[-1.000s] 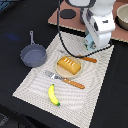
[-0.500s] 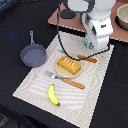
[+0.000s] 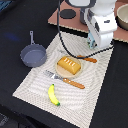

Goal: Interact with the objects in diverse but meaningful ways.

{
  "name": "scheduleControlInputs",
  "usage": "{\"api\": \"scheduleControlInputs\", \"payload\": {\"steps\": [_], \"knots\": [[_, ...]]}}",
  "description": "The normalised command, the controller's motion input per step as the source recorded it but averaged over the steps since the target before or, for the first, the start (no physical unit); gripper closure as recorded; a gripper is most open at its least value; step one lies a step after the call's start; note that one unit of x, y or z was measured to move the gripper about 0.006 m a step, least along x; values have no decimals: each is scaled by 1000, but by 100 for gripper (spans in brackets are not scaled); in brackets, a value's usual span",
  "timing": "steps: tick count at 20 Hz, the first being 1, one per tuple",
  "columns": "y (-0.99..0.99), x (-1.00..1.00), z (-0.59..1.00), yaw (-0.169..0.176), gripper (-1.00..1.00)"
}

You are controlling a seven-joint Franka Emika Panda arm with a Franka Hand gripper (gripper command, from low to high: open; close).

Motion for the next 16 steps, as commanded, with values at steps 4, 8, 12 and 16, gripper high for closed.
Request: {"api": "scheduleControlInputs", "payload": {"steps": [4,8,12,16], "knots": [[-151,-887,191,33,100],[-29,-974,199,45,100],[63,-1000,109,57,100],[71,-1000,23,62,100]]}}
